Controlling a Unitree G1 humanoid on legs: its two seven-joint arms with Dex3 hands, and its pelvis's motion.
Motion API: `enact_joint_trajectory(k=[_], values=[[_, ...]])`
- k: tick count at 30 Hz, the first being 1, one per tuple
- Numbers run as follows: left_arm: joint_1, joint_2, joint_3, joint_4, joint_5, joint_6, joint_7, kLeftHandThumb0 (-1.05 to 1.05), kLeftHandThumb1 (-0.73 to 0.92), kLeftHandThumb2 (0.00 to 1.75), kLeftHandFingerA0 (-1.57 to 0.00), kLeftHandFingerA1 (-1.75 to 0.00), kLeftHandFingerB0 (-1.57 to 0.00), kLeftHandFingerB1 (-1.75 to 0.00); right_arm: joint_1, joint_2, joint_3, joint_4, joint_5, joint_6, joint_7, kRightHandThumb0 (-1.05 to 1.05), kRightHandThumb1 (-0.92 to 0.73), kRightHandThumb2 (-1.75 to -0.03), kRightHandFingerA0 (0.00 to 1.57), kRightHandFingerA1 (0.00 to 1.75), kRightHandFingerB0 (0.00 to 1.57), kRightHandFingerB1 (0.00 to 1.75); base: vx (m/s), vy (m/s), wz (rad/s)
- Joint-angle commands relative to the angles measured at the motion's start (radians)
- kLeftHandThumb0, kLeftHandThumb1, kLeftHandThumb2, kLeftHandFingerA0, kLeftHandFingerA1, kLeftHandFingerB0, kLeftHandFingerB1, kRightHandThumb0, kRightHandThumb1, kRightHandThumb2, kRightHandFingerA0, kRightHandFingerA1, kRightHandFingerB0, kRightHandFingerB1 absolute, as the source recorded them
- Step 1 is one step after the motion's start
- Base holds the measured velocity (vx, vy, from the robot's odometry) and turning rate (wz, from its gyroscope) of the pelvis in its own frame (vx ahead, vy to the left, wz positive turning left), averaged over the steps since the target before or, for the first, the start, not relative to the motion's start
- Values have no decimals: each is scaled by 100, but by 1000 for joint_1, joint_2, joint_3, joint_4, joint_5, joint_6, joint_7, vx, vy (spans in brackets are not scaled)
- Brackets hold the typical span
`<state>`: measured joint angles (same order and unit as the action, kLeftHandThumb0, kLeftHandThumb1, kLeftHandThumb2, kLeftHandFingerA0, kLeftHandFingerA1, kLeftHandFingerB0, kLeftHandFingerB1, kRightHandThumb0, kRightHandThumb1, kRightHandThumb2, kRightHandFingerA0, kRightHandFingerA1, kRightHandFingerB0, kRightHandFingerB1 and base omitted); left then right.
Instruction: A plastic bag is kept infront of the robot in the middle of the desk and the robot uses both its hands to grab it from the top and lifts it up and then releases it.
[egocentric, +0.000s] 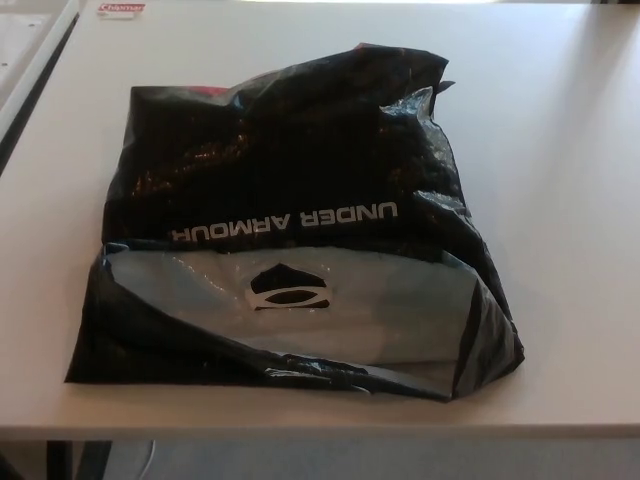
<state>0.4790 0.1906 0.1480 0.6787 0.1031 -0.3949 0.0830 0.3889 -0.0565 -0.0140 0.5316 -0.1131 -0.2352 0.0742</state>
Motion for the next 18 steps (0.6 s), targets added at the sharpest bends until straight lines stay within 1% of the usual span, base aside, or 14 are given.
enact_joint_trajectory(k=[1, 3, 4, 5, 6, 7, 9, 10, 11, 14, 15, 16, 17, 18], values=[[86, 28, 95, -131, 189, -531, 293, -49, 37, 52, -65, -41, -14, -38, 67, 31, -68, -183, 84, -340, -57, -36, -46, -54, 38, 41, 35, 33, 0, 0, 0], [101, 29, 95, -132, 206, -547, 300, -47, 36, 51, -65, -42, -14, -38, 82, 22, -66, -189, 67, -343, -56, -43, -40, -66, 33, 47, 31, 41, 0, 0, 0], [101, 25, 98, -122, 187, -559, 284, -30, 18, 77, -53, -64, -4, -49, 95, 19, -63, -196, 58, -347, -56, -45, -41, -67, 34, 47, 29, 41, 0, 0, 0], [101, 19, 99, -115, 162, -565, 263, -30, 18, 77, -53, -64, -4, -49, 106, 17, -60, -204, 49, -348, -56, -45, -41, -67, 34, 47, 29, 41, 0, 0, 0], [103, 18, 99, -117, 164, -566, 264, -48, 36, 51, -66, -42, -16, -38, 118, 7, -48, -210, 2, -368, -83, -47, -42, -68, 37, 49, 27, 42, 0, 0, 0], [103, 21, 100, -116, 173, -565, 274, -50, 37, 51, -67, -42, -17, -37, 127, -8, -32, -212, -52, -395, -107, -36, -53, -56, 42, 43, 28, 33, 0, 0, 0], [99, 17, 103, -100, 153, -577, 262, -50, 30, 64, -61, -52, -16, -43, 140, -40, 2, -205, -162, -456, -161, -32, -50, -55, 48, 44, 30, 34, 0, 0, 0], [94, 8, 104, -84, 119, -596, 236, -45, 34, 51, -66, -43, -19, -36, 151, -59, 25, -200, -244, -498, -212, -33, -49, -55, 49, 42, 31, 34, 0, 0, 0], [92, 5, 103, -77, 118, -606, 236, -45, 34, 51, -66, -43, -19, -36, 157, -63, 33, -199, -272, -509, -233, -33, -49, -55, 49, 42, 31, 34, 0, 0, 0], [75, -6, 107, -56, 84, -627, 215, -48, 30, 63, -60, -50, -18, -43, 181, -97, 74, -239, -473, -473, -417, -41, -48, -54, 48, 43, 31, 33, 0, 0, 0], [82, -10, 111, -69, 101, -629, 231, -27, 18, 77, -51, -64, -9, -51, 187, -111, 89, -269, -562, -446, -514, -50, -39, -68, 62, 59, 27, 42, 0, 0, 0], [84, -9, 115, -73, 112, -636, 239, -45, 36, 51, -60, -42, -18, -37, 190, -113, 95, -282, -585, -438, -541, -42, -47, -54, 70, 66, 29, 32, 0, 0, 0], [86, -7, 120, -77, 123, -646, 248, -45, 36, 51, -60, -42, -18, -37, 194, -114, 100, -296, -602, -430, -562, -42, -47, -54, 70, 66, 29, 32, 0, 0, 0], [93, -13, 133, -84, 137, -653, 270, -46, 37, 52, -59, -40, -16, -37, 219, -125, 105, -368, -685, -399, -645, -47, -48, -54, 55, 57, 27, 31, 0, 0, 0]])
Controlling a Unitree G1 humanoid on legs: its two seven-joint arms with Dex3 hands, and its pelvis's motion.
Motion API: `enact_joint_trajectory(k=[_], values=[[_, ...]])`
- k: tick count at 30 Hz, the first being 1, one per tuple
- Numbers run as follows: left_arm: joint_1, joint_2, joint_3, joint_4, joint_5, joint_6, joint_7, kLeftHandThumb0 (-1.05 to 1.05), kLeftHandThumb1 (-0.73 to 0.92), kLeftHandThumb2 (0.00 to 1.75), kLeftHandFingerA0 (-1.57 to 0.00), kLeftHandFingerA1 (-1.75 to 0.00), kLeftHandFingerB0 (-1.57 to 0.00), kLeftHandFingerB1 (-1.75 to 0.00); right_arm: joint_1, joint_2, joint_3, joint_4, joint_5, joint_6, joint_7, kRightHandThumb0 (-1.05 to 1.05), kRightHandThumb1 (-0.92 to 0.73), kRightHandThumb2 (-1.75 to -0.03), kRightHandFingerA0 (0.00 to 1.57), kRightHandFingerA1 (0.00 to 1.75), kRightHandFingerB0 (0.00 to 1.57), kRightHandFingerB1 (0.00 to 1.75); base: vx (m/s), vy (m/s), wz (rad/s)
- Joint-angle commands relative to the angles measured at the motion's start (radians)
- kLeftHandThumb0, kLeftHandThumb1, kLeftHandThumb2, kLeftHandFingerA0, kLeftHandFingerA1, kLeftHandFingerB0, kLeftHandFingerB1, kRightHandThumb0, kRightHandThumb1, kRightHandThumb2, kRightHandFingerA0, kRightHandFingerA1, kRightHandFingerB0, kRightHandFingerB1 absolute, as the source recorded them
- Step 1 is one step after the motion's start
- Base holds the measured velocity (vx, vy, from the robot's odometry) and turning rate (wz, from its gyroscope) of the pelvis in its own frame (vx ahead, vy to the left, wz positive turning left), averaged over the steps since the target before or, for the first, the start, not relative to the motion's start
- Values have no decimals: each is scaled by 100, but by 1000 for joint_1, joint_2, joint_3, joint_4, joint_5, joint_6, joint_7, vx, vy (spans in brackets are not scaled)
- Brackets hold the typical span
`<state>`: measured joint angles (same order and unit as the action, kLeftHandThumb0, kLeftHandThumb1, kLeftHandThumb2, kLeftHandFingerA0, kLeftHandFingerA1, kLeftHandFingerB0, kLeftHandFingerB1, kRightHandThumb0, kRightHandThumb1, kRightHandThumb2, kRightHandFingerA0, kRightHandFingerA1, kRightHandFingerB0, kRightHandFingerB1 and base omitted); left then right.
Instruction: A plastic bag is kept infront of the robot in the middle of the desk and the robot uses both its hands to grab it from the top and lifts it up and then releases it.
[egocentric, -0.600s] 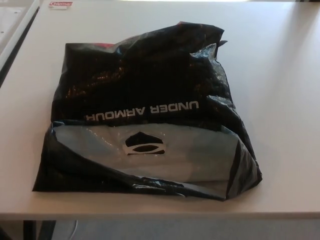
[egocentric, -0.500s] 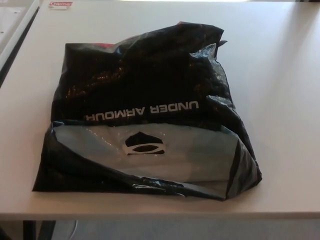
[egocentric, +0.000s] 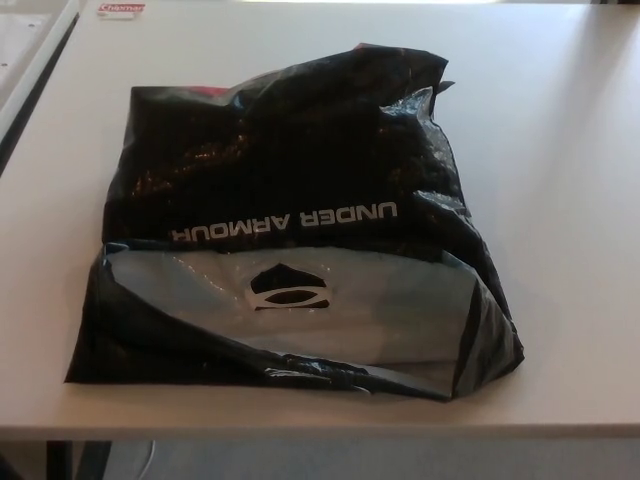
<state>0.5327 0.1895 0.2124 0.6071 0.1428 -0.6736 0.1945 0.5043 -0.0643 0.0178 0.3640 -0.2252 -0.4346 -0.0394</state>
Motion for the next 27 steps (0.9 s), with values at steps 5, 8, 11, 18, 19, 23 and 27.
enact_joint_trajectory(k=[5, 8, 11, 18, 19, 23, 27], values=[[41, -32, 93, -37, 72, -403, 157, -46, 39, 52, -57, -40, -16, -39, 131, -124, 83, -296, -671, -150, -657, -59, -40, -69, 25, 43, 12, 36, 0, 0, 0], [16, -25, 122, -28, 66, -440, 167, -47, 41, 53, -53, -39, -18, -39, 151, -122, 75, -389, -735, -115, -728, -63, -38, -70, 20, 44, 11, 36, 0, 0, 0], [-8, 1, 183, -24, 197, -463, 284, -52, 43, 54, -48, -40, -17, -39, 171, -118, 42, -474, -732, -112, -695, -63, -39, -69, 18, 42, 8, 34, 0, 0, 0], [-102, 90, 232, 34, 206, -432, 321, -49, 48, 55, -41, -39, -16, -38, 97, -169, -32, -513, -680, -143, -654, -64, -39, -69, 16, 41, 10, 35, 0, 0, 0], [-107, 110, 241, 38, 224, -419, 338, -51, 48, 55, -39, -40, -15, -40, 90, -175, -33, -512, -679, -136, -650, -34, -21, -83, 1, 48, 0, 48, 0, 0, 0], [-153, 153, 266, 80, 153, -454, 282, -35, 29, 83, -31, -58, -10, -51, 57, -202, -46, -525, -680, -92, -624, -34, -22, -84, 0, 48, 0, 49, 0, 0, 0], [-185, 195, 299, 65, 152, -441, 285, -36, 30, 84, -32, -57, -9, -49, 4, -237, -59, -520, -687, -35, -591, -35, -22, -84, 0, 47, 0, 49, 0, 0, 0]])
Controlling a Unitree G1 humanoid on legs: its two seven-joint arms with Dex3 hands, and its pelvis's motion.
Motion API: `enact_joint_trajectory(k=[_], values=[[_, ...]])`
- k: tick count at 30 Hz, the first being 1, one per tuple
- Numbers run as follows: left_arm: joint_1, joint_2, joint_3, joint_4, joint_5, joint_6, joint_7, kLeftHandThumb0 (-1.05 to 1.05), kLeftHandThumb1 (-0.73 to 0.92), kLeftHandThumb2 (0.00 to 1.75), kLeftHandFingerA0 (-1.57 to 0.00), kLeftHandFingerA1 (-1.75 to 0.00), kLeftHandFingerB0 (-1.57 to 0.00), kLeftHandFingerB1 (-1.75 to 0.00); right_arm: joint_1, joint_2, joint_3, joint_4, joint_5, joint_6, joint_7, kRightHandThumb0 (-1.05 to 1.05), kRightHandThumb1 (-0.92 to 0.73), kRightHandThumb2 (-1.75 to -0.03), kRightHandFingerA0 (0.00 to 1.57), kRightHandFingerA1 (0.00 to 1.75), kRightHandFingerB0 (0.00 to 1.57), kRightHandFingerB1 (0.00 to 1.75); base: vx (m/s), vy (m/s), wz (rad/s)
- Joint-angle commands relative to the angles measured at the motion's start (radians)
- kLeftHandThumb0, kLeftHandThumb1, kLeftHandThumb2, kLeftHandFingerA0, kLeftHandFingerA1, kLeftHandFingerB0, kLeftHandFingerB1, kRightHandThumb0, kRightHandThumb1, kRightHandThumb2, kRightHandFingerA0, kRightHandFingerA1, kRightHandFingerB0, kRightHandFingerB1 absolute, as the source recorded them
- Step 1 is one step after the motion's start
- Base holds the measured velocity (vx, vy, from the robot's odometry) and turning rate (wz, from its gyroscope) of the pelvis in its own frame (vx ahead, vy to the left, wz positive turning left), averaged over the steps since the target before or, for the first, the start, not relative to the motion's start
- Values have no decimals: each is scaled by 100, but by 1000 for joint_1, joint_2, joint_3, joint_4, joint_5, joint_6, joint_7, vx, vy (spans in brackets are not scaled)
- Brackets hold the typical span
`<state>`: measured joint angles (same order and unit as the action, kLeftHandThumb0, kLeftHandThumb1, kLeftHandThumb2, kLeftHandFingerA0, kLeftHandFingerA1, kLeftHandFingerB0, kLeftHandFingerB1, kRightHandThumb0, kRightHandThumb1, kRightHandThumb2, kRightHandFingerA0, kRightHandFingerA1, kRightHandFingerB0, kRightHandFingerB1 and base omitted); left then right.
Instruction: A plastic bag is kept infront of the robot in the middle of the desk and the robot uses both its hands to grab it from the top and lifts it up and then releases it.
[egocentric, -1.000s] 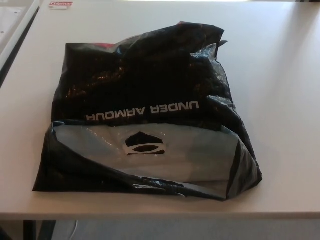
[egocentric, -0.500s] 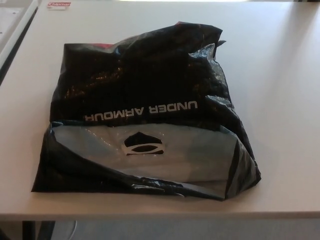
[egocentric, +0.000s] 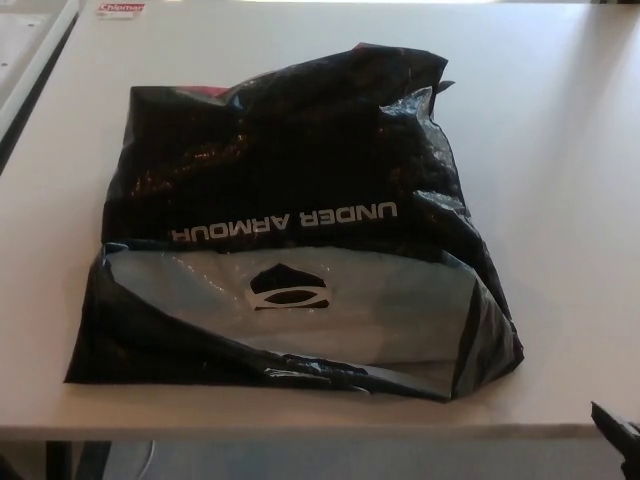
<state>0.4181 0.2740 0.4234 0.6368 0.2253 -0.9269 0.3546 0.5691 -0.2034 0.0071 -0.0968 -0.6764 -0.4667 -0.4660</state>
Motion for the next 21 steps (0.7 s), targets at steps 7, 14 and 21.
enact_joint_trajectory(k=[7, 14, 21], values=[[-145, 188, 107, 64, 70, -234, 108, -57, 38, 70, -33, -44, -15, -43, -199, -141, -45, 18, -241, 47, -165, -66, -38, -71, 18, 43, 7, 35, 0, 0, 0], [-194, 203, 72, 97, 124, -177, 127, -57, 40, 70, -32, -42, -13, -41, -338, -163, 6, 120, -287, 90, -193, -67, -37, -70, 22, 44, 9, 36, 0, 0, 0], [-239, 244, 5, 210, 211, -162, 203, -56, 39, 70, -37, -44, -13, -36, -429, -232, 64, 250, -289, 56, -202, -67, -45, -55, 26, 38, 8, 25, 0, 0, 0]])
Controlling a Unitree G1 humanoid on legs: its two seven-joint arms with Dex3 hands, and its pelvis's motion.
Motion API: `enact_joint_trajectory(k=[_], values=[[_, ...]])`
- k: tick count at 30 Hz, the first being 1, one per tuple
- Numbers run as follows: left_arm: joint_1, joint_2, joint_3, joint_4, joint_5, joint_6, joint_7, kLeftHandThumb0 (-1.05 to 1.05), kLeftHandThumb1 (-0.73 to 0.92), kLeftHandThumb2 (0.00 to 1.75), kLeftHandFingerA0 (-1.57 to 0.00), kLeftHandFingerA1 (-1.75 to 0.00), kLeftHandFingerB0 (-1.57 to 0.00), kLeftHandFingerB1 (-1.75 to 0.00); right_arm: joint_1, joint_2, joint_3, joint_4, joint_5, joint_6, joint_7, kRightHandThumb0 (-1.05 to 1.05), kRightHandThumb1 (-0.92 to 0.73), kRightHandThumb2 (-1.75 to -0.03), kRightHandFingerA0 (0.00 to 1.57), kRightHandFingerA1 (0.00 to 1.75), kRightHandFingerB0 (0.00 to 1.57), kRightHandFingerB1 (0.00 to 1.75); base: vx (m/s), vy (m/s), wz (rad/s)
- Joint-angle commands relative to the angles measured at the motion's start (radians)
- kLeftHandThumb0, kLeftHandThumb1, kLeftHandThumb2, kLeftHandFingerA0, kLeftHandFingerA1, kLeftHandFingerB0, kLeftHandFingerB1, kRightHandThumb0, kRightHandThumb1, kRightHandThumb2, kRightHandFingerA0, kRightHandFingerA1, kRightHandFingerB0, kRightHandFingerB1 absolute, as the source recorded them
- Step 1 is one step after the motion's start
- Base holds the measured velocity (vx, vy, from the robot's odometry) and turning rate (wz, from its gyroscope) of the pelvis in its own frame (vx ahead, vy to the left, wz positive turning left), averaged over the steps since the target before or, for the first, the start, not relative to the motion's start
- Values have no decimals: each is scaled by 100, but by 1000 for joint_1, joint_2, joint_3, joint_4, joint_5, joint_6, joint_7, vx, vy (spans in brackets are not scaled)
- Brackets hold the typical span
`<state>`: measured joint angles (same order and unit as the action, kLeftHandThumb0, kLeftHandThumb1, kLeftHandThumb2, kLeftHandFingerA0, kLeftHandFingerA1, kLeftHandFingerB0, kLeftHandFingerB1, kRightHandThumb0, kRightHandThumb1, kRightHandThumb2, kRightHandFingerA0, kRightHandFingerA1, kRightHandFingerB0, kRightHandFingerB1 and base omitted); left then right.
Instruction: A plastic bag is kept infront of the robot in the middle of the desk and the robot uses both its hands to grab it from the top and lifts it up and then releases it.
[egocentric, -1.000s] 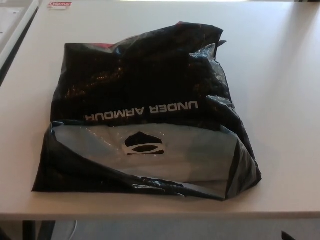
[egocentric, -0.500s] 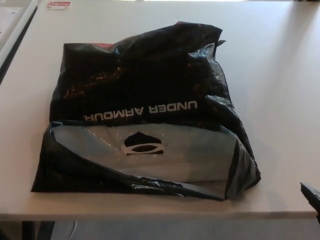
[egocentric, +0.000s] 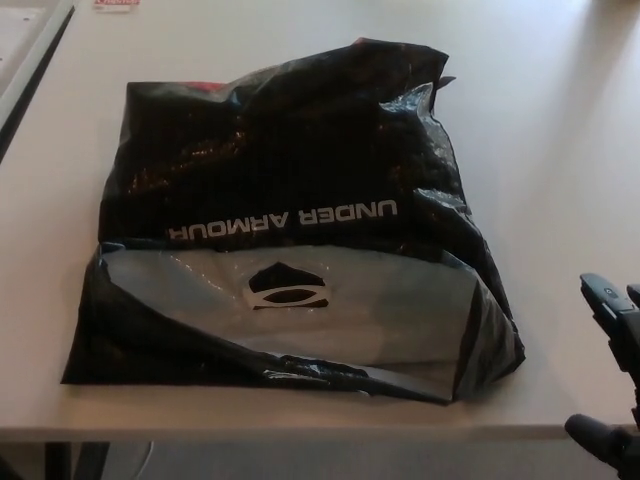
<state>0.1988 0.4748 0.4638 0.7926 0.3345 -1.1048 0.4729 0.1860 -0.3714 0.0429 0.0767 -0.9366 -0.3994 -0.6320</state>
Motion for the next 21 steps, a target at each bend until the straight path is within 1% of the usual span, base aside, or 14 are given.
enact_joint_trajectory(k=[1, 2, 3, 5, 6, 7, 8, 9, 13, 15, 16, 17, 20, 21], values=[[-35, 57, -51, 77, 117, 8, 101, -56, 39, 70, -37, -44, -13, -36, -62, -86, 40, 111, -32, -26, -52, -67, -45, -55, 26, 38, 8, 25, 0, 0, 0], [-34, 54, -63, 90, 121, -15, 107, -54, 39, 69, -36, -44, -14, -36, -67, -109, 46, 124, -48, -27, -71, -68, -38, -75, 20, 45, 4, 31, 0, 0, 0], [-52, 63, -80, 114, 122, -23, 107, -48, 45, 54, -44, -34, -23, -29, -76, -134, 52, 140, -48, -31, -64, -69, -41, -76, 21, 46, 4, 30, 0, 0, 0], [-71, 73, -105, 145, 107, -29, 95, -48, 44, 54, -45, -35, -23, -30, -95, -166, 69, 172, -53, -37, -73, -68, -41, -76, 21, 46, 6, 29, 0, 0, 0], [-86, 73, -120, 170, 68, -40, 58, -47, 43, 54, -45, -35, -23, -30, -108, -184, 81, 190, -48, -43, -69, -36, -23, -85, 1, 47, 0, 50, 0, 0, 0], [-91, 83, -135, 173, 103, -20, 89, -49, 44, 54, -46, -35, -23, -29, -122, -198, 92, 211, -49, -49, -75, -36, -25, -86, 1, 47, 0, 50, 0, 0, 0], [-94, 90, -144, 176, 119, -12, 107, -49, 44, 54, -46, -35, -23, -29, -128, -205, 99, 221, -48, -50, -80, -36, -25, -86, 1, 47, 0, 50, 0, 0, 0], [-94, 97, -152, 178, 135, 2, 124, -51, 44, 54, -45, -35, -23, -29, -152, -211, 111, 243, -47, -58, -79, -65, -51, -57, 26, 38, 6, 24, 0, 0, 0], [-117, 110, -212, 234, 80, -34, 23, -48, 43, 54, -48, -36, -21, -29, -187, -259, 162, 284, -67, -70, -77, -66, -55, -58, 30, 38, 4, 23, 0, 0, 0], [-95, 110, -255, 203, 26, -17, -91, -50, 40, 54, -48, -37, -20, -30, -200, -283, 191, 293, -57, -124, -93, -63, -53, -57, 33, 39, 5, 22, 0, 0, 0], [-85, 113, -270, 193, 19, -18, -116, -45, 43, 52, -49, -34, -21, -31, -203, -283, 202, 298, -64, -130, -113, -67, -44, -78, 29, 48, 6, 31, 0, 0, 0], [-77, 116, -285, 188, 6, -25, -146, -45, 43, 52, -49, -34, -21, -31, -205, -282, 214, 304, -75, -131, -136, -67, -44, -78, 29, 48, 6, 31, 0, 0, 0], [-45, 117, -308, 143, -8, -16, -171, -44, 42, 53, -51, -36, -21, -34, -208, -277, 239, 321, -70, -142, -155, -67, -42, -74, 27, 46, 6, 36, 0, 0, 0], [-43, 115, -312, 138, -19, -19, -180, -43, 42, 53, -48, -36, -22, -33, -209, -281, 243, 318, -71, -133, -143, -64, -54, -56, 33, 38, 10, 27, 0, 0, 0]])
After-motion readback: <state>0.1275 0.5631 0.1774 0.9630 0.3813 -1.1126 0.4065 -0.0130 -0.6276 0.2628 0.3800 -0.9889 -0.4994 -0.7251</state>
